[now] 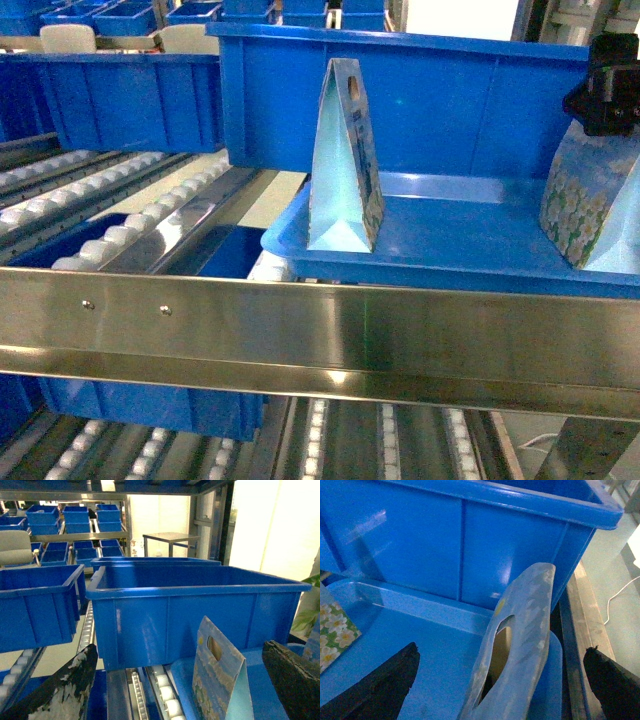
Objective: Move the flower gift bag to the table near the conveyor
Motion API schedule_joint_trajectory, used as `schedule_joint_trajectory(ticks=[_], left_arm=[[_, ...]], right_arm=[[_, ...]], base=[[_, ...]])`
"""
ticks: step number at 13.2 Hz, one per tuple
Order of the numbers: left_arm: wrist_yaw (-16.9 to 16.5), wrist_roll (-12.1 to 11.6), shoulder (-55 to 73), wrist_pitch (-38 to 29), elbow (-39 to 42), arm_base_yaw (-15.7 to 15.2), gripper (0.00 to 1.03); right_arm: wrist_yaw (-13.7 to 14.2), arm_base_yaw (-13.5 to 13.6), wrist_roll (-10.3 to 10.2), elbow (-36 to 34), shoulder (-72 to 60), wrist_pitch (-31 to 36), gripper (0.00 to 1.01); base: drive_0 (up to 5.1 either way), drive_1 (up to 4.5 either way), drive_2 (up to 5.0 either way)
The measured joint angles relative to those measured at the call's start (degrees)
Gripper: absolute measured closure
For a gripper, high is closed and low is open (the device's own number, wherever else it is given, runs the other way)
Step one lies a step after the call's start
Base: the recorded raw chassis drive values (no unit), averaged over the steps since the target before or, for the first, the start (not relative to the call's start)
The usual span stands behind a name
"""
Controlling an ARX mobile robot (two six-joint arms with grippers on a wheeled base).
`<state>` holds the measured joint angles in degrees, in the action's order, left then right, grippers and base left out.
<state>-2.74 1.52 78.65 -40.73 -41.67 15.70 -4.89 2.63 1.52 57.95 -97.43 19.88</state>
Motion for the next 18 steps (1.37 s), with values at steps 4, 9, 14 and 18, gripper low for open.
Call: schedule_joint_trajectory(ticks=[4, 9, 14, 18], left_arm=[[0.00, 0.00, -0.02, 0.00, 0.00, 0.00, 0.05], [0.00, 0.00, 0.00, 0.00, 0.00, 0.00, 0.05], [0.00, 0.00, 0.00, -0.02, 0.00, 0.00, 0.05], [-0.02, 0.00, 0.00, -0.02, 0.00, 0.00, 0.05]], right_arm=[[1.27, 0.00, -0.04, -1.49, 0.00, 1.20, 0.28], [1.22, -0.07, -0.44, -2.56, 0.04, 1.36, 0.86], [0.00, -1.16, -1.62, -7.02, 7.74, 3.15, 0.99], [-1.90, -2.78, -2.99, -11.45, 20.39, 2.08, 0.99]], base=[[0.0, 0.00, 0.0], [0.0, 0.00, 0.0], [0.0, 0.00, 0.0], [0.0, 0.00, 0.0]])
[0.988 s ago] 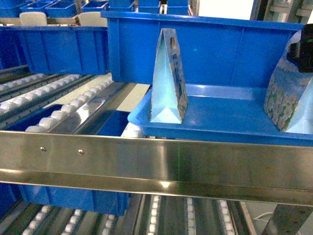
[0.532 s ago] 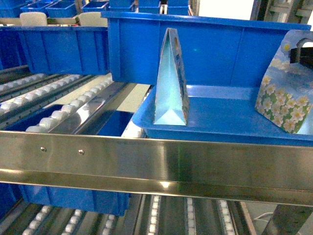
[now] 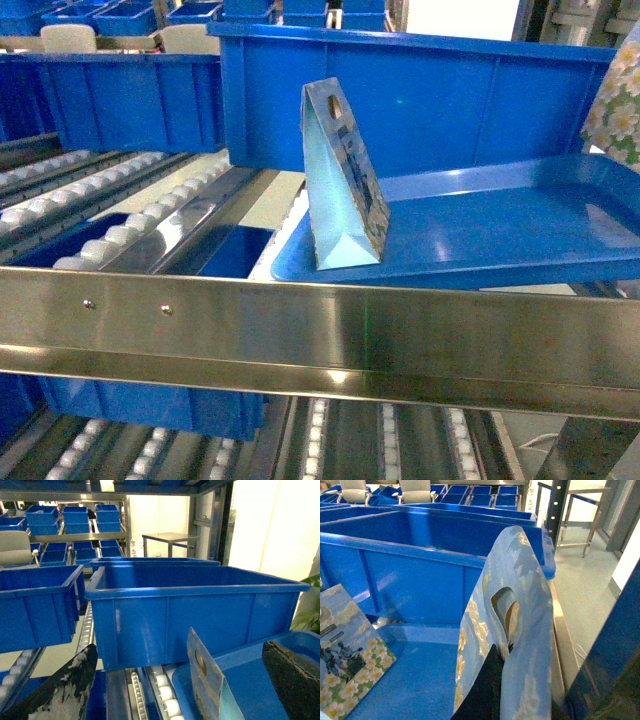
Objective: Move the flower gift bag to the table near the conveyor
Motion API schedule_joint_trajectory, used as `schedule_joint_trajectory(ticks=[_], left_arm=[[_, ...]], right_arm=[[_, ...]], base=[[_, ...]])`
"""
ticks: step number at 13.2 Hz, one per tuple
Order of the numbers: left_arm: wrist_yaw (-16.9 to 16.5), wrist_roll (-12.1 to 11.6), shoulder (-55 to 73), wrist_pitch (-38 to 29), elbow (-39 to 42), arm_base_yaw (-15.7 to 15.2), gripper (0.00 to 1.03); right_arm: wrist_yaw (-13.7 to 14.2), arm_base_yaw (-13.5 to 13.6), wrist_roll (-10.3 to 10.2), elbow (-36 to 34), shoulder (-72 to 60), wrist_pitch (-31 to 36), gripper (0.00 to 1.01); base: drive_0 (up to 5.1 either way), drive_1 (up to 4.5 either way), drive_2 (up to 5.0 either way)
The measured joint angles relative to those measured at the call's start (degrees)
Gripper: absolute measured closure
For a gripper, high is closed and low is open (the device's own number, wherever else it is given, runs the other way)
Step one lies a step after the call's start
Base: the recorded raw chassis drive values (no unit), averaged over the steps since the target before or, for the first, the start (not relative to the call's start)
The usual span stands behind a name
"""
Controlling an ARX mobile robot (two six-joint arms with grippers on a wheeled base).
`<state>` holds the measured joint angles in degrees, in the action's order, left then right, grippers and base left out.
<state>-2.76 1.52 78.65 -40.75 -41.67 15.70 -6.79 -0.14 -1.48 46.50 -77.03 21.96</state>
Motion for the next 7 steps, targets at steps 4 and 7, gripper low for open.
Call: schedule_joint_trajectory(ticks=[4, 7], left_arm=[[0.02, 0.00, 0.00, 0.02, 0.00, 0.00, 0.05], [0.02, 0.00, 0.00, 0.02, 0.00, 0.04, 0.05]], right_arm=[[0.98, 1.49, -0.35, -15.63, 22.29, -1.09, 0.99], [2.05, 0.33, 0.02, -16.90, 20.96, -1.42, 0.99]], base=[[0.0, 0.00, 0.0], [0.0, 0.00, 0.0]])
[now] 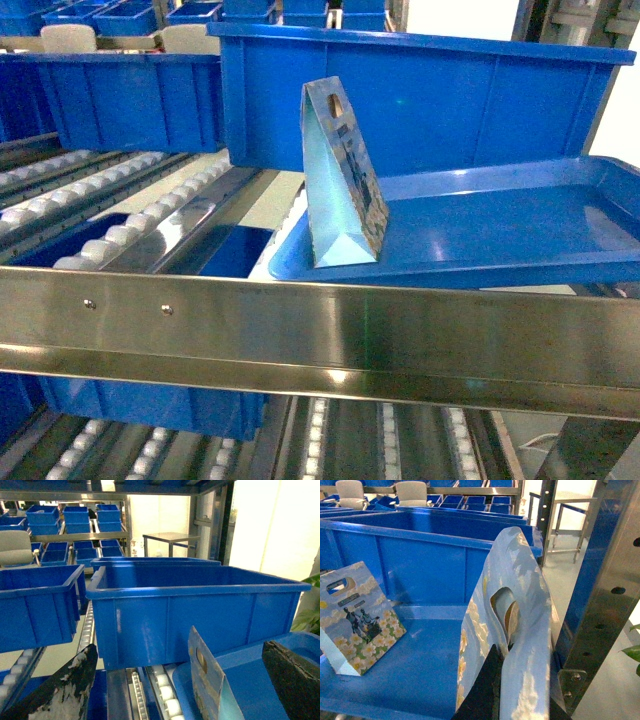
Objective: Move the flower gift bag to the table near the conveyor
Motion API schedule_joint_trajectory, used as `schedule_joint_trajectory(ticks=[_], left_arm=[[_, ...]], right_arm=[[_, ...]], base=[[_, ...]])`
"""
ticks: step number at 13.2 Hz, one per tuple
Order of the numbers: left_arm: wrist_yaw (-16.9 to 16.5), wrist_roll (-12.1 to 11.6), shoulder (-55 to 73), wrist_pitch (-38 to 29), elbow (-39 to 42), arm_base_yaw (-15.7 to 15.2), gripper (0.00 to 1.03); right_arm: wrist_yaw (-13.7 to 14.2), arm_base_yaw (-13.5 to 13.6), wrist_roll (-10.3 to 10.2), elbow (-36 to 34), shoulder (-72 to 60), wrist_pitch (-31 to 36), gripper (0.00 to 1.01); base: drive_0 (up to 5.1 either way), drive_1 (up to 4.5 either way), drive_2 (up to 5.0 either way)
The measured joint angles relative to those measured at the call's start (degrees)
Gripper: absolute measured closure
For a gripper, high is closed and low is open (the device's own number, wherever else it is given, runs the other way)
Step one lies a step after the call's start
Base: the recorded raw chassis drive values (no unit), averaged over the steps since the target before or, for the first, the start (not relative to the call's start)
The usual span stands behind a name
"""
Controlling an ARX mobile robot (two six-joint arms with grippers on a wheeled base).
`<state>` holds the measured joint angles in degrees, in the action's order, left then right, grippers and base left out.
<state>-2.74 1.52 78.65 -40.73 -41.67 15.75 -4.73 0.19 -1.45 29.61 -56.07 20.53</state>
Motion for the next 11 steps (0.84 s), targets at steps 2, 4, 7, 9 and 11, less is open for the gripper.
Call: schedule_joint_trajectory(ticks=[2, 4, 7, 9, 11], left_arm=[[-0.26, 0.07, 0.02, 0.17, -0.11, 0.09, 0.05], [-0.48, 0.20, 0.31, 0.55, -0.59, 0.46, 0.05], [-0.76, 1.09, 1.75, 1.77, -2.91, 1.05, 0.05], [-0.22, 1.60, 3.52, 2.32, -5.29, 1.86, 0.05], [-0.94, 4.17, 8.66, 5.16, -9.94, 3.21, 0.05]], right_arm=[[0.02, 0.00, 0.00, 0.00, 0.00, 0.02, 0.99], [0.00, 0.00, 0.00, 0.00, 0.00, 0.00, 0.99], [0.00, 0.00, 0.00, 0.00, 0.00, 0.02, 0.99], [0.00, 0.00, 0.00, 0.00, 0.00, 0.02, 0.99], [0.00, 0.00, 0.00, 0.00, 0.00, 0.02, 0.99]], base=[[0.0, 0.00, 0.0], [0.0, 0.00, 0.0], [0.0, 0.00, 0.0], [0.0, 0.00, 0.0], [0.0, 0.00, 0.0]])
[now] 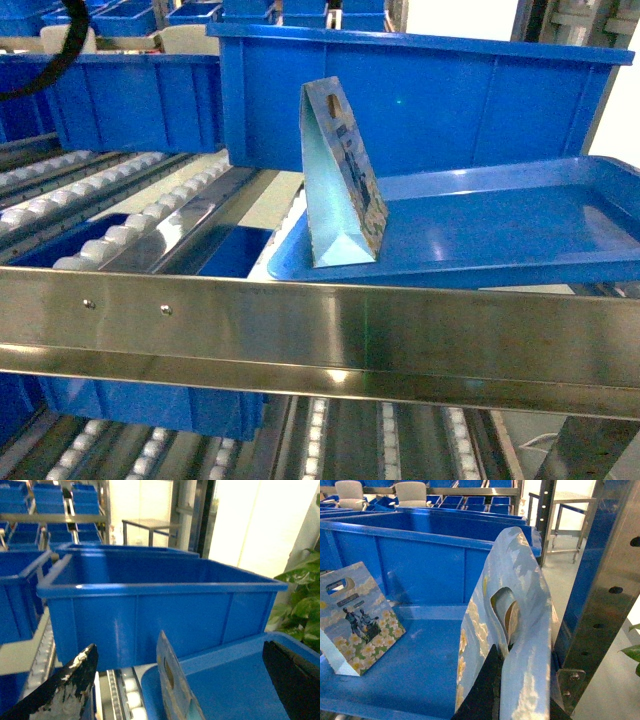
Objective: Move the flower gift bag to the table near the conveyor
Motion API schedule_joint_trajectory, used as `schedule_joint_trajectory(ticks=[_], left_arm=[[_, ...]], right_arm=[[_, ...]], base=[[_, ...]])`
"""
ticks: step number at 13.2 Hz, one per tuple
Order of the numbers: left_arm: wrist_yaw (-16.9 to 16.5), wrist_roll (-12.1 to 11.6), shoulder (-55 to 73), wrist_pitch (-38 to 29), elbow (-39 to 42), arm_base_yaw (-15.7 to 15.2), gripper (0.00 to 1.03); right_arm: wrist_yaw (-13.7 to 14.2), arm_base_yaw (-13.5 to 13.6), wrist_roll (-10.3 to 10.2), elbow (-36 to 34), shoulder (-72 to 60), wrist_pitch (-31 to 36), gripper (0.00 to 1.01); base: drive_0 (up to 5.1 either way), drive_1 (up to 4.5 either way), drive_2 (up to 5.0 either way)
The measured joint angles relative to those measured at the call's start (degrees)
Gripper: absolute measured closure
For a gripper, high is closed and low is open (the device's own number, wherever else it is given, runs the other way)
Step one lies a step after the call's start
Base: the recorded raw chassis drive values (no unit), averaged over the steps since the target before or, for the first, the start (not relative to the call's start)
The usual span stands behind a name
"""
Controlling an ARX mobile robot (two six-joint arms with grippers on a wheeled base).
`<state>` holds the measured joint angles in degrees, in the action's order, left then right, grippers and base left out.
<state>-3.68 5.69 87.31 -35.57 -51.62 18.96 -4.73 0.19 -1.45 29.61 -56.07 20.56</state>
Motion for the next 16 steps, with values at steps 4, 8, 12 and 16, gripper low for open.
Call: schedule_joint_trajectory(ticks=[4, 8, 12, 16], left_arm=[[0.28, 7.39, 8.35, 10.19, -10.67, 2.67, 0.05], [4.15, 7.89, 10.62, 14.95, -12.37, 5.27, 0.05], [6.58, 9.62, 13.44, 17.33, -13.33, 5.33, 0.05], [4.94, 10.69, 16.35, 18.80, -16.44, 5.84, 0.05]], right_arm=[[0.00, 0.00, 0.02, 0.00, 0.00, -0.02, 0.99], [0.00, 0.00, 0.02, 0.00, 0.00, -0.02, 0.99], [0.00, 0.00, 0.00, 0.00, 0.00, -0.02, 0.99], [0.00, 0.00, 0.02, 0.00, 0.00, -0.02, 0.99]], base=[[0.0, 0.00, 0.0], [0.0, 0.00, 0.0], [0.0, 0.00, 0.0], [0.0, 0.00, 0.0]])
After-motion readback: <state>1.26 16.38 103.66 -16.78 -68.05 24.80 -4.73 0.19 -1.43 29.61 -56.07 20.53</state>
